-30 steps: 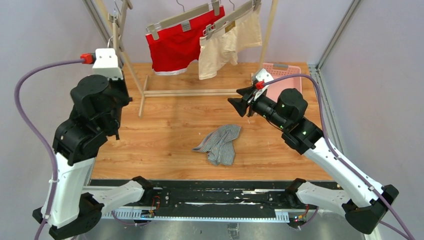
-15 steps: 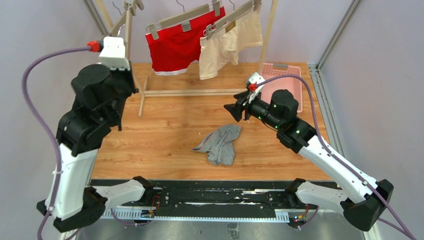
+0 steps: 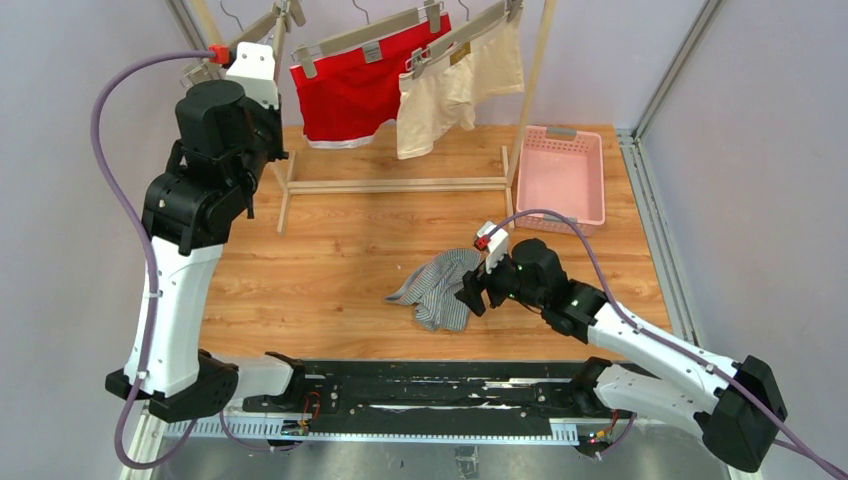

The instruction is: Remove the underwear clipped to the hanger

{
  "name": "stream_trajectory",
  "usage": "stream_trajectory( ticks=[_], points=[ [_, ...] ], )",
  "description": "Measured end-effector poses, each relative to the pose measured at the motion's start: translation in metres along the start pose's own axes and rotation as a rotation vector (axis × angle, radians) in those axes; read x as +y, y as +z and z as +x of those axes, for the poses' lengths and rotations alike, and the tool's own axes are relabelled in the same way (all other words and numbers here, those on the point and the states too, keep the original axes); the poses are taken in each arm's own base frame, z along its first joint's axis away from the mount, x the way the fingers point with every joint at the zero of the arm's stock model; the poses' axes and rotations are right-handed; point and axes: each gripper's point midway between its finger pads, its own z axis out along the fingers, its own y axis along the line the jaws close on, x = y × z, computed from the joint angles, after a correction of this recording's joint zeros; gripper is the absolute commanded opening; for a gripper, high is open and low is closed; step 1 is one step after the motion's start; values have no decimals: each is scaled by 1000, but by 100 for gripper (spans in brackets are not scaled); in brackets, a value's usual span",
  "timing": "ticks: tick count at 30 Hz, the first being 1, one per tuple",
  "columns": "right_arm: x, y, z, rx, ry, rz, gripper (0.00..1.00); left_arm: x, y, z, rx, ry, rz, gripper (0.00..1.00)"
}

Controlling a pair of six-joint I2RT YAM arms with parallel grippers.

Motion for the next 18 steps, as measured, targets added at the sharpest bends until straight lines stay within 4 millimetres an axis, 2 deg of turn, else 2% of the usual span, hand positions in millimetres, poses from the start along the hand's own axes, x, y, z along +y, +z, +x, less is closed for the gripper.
stream_trajectory(
  ticks=[5,11,14,18],
  points=[
    [10,7,7,20,-23,-17,75,8,1,-5,-11,-24,28,0],
    [17,28,27,92,-47,-18,76,33,26,8,54,-73,32,0],
    [17,37,36,126,-56,-10,76,29,38,13,85,-78,71,0],
    [12,51,35,142,-69,17,76,14,48,21,121,-75,140,0]
  ],
)
